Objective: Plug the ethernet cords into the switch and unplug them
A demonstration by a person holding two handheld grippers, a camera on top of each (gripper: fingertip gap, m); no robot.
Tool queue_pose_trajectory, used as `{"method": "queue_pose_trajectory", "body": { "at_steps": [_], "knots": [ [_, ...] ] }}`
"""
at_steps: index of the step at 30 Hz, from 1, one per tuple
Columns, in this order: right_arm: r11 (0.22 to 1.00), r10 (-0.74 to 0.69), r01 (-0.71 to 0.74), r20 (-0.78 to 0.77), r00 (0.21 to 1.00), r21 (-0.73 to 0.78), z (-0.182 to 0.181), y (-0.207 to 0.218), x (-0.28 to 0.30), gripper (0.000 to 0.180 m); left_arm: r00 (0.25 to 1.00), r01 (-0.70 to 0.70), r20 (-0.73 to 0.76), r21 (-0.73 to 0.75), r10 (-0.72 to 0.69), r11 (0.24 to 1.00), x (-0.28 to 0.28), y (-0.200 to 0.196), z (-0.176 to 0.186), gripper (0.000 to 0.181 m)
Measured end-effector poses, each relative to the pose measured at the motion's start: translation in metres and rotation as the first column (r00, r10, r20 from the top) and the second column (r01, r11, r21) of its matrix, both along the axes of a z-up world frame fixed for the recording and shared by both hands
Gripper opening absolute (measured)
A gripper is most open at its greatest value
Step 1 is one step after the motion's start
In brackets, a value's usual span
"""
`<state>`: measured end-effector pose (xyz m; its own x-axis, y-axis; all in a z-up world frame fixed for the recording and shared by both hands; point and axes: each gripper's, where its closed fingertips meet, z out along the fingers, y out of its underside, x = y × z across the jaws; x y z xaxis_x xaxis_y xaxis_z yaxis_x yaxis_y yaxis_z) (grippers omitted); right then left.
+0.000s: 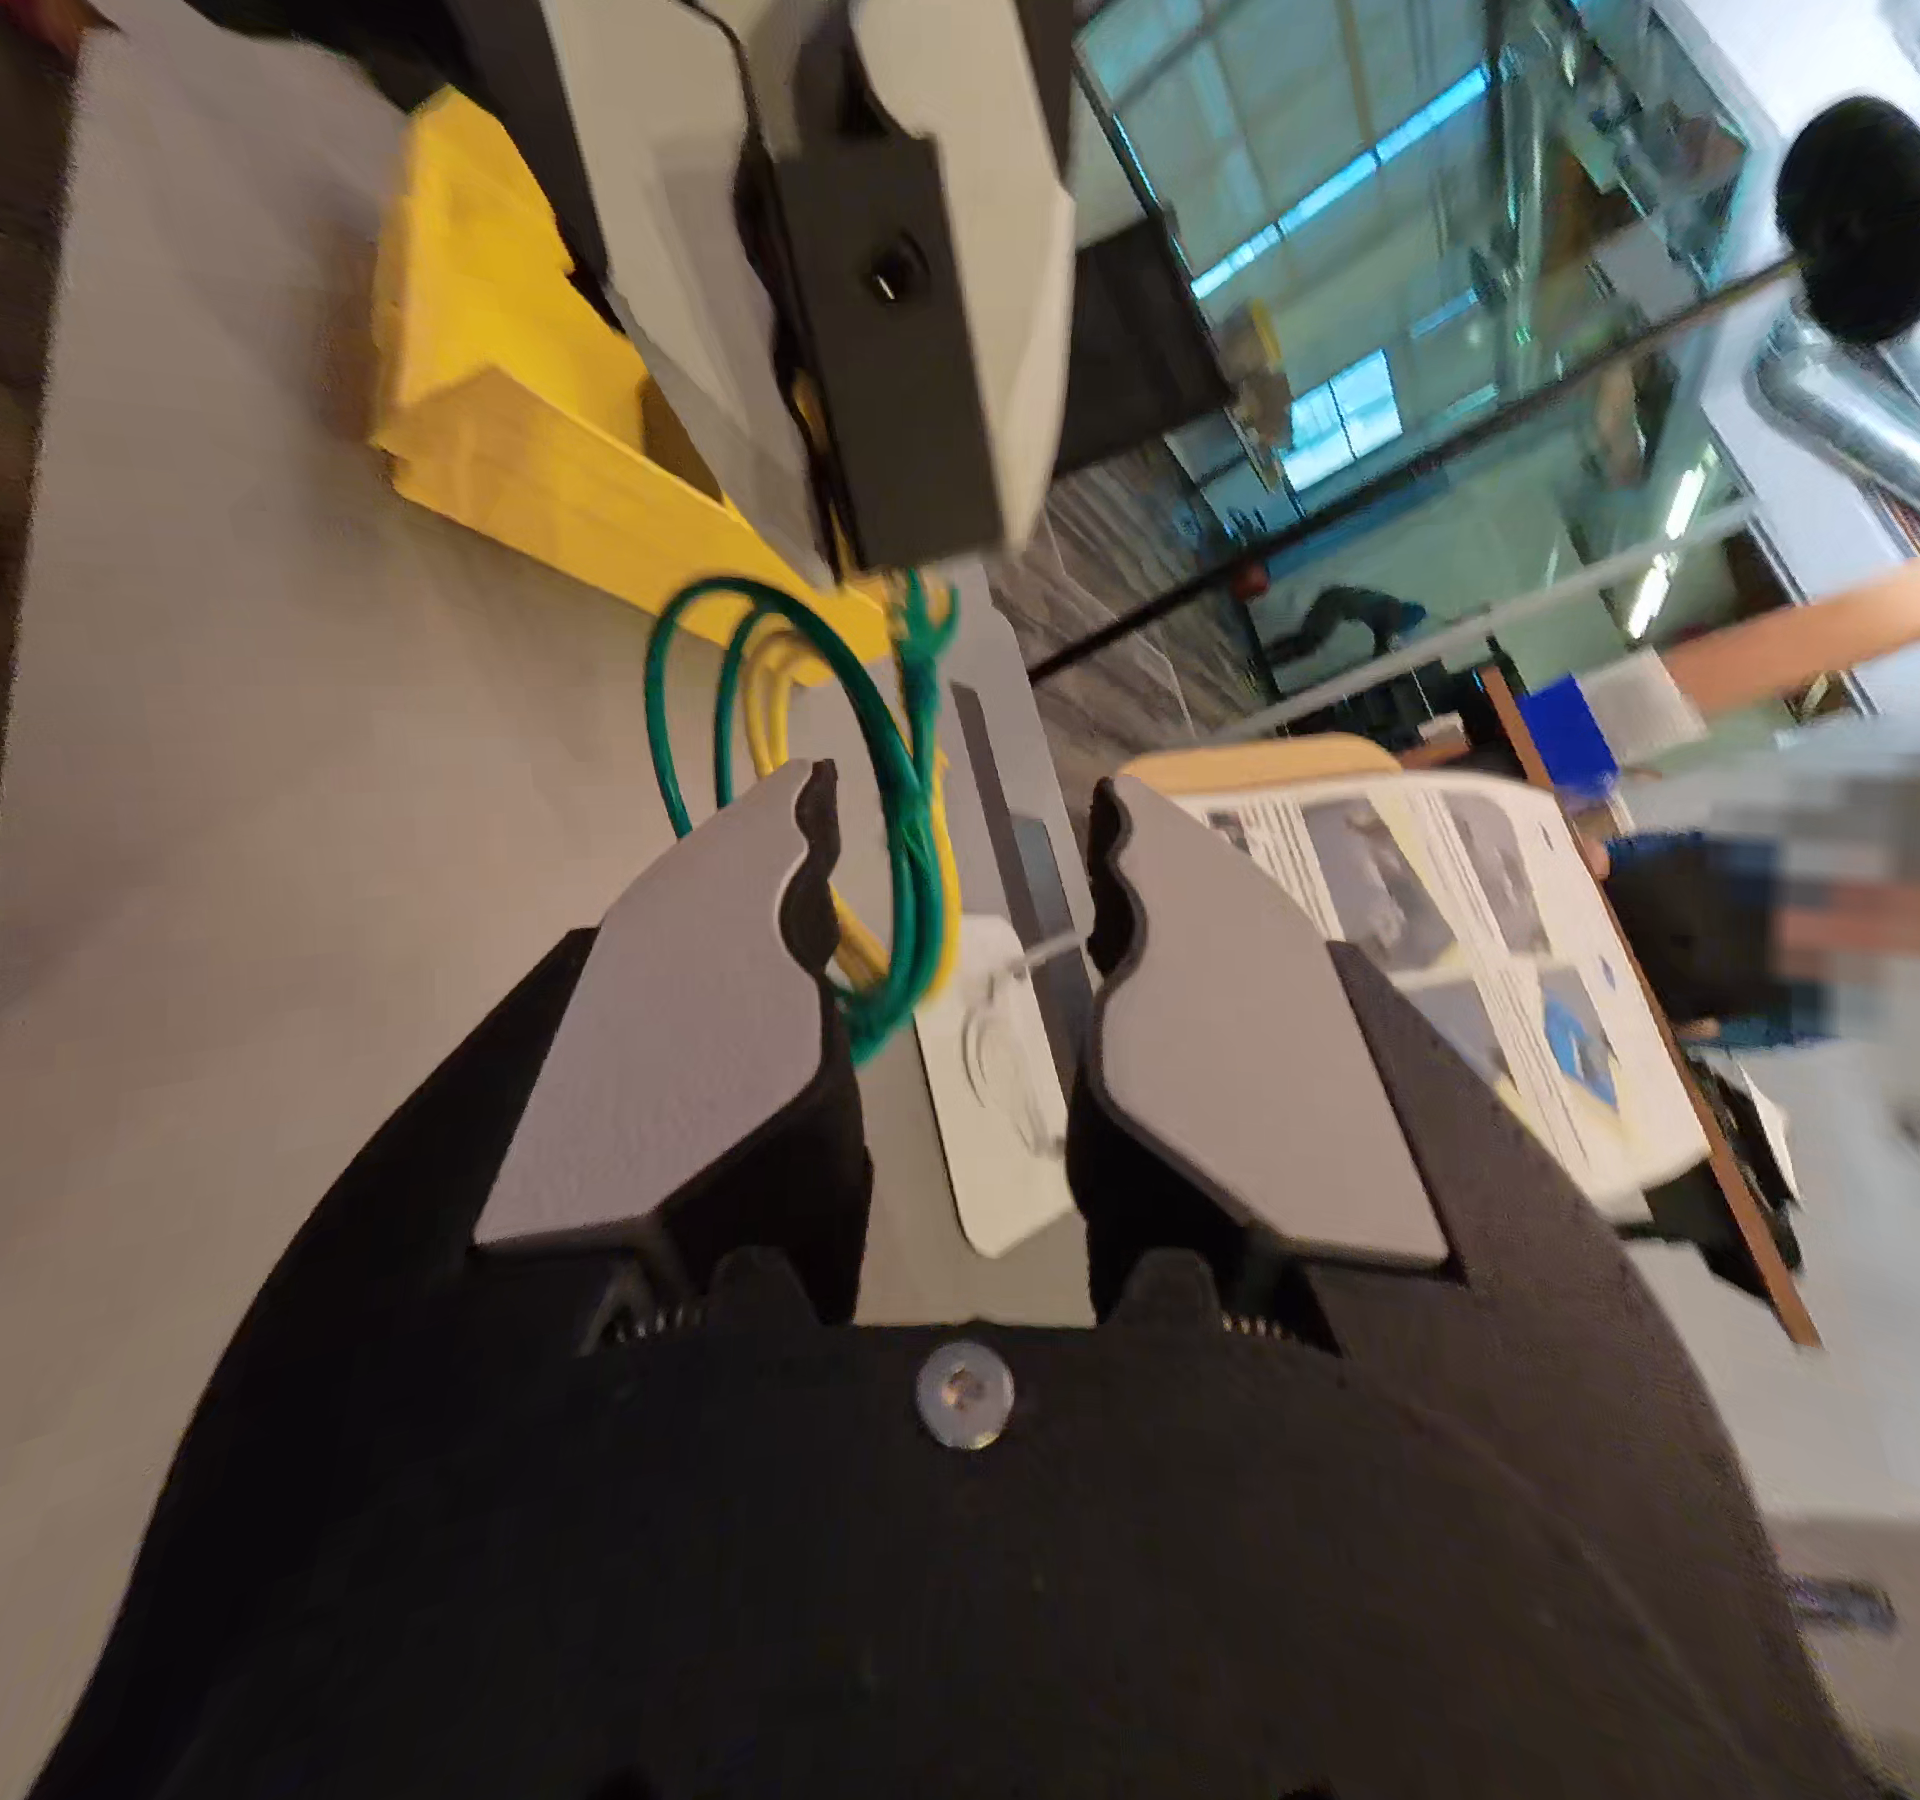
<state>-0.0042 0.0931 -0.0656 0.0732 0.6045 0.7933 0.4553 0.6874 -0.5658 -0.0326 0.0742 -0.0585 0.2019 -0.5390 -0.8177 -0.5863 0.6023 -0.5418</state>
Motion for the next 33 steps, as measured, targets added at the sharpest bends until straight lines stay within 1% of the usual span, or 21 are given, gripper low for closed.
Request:
{"method": "queue_pose_trajectory", "body": {
  "at_steps": [1,3,6,9,10,12,16,19,21,23,27,30,33],
  "knots": [
    [0.999,0.034,-0.034,0.005,0.999,0.003,-0.002,-0.006,-0.012,0.043,1.0,0.011,-0.001,0.009,-0.011,1.0,0.002,-0.004,0.002,0.032],
    [0.996,0.087,-0.087,0.036,0.996,0.014,-0.01,-0.012,-0.028,0.037,0.999,0.036,0.0,0.019,-0.036,0.999,0.007,-0.011,0.004,0.029],
    [0.997,0.043,-0.048,0.072,0.996,0.066,-0.018,-0.003,-0.035,0.027,0.998,0.068,-0.004,0.022,-0.068,0.997,0.012,-0.019,0.005,0.029],
    [0.996,0.066,-0.069,0.05,0.997,0.051,-0.02,-0.007,-0.037,0.016,0.996,0.092,-0.003,0.022,-0.092,0.996,0.015,-0.024,0.005,0.029],
    [0.996,0.07,-0.072,0.046,0.996,0.054,-0.021,-0.008,-0.036,0.015,0.995,0.101,-0.007,0.018,-0.101,0.995,0.017,-0.025,0.004,0.029],
    [0.997,0.061,-0.063,0.035,0.997,0.035,-0.02,-0.008,-0.035,0.015,0.995,0.097,-0.015,0.03,-0.097,0.995,0.017,-0.025,0.004,0.029],
    [0.999,0.014,-0.015,0.036,0.999,0.047,-0.016,-0.005,-0.029,0.014,0.998,0.061,-0.014,0.049,-0.06,0.997,0.012,-0.018,0.006,0.032],
    [0.998,0.004,-0.007,0.049,0.999,0.06,-0.015,-0.006,-0.025,0.014,0.998,0.018,-0.063,0.034,-0.016,0.999,0.003,-0.008,-0.002,0.036],
    [0.999,0.024,-0.025,0.036,0.999,0.04,-0.014,-0.01,-0.025,0.014,0.998,0.015,-0.059,0.037,-0.013,0.999,0.001,-0.005,-0.004,0.038],
    [0.998,0.026,-0.028,0.042,0.999,0.047,-0.014,-0.011,-0.024,0.014,0.997,0.007,-0.073,0.041,-0.004,0.999,0.001,-0.002,-0.008,0.032],
    [0.998,0.039,-0.041,0.028,0.999,0.041,-0.014,-0.012,-0.024,0.015,0.998,0.012,-0.064,0.033,-0.01,0.999,0.001,-0.002,-0.009,0.03],
    [0.996,0.084,-0.085,0.017,0.996,0.027,-0.011,-0.016,-0.022,0.018,0.998,0.024,-0.052,0.031,-0.022,0.999,0.004,-0.006,-0.006,0.03],
    [0.991,0.123,-0.122,-0.01,0.992,0.048,-0.001,-0.022,-0.018,0.031,0.998,0.04,-0.046,0.032,-0.039,0.999,0.007,-0.01,-0.004,0.03]
  ]
}}
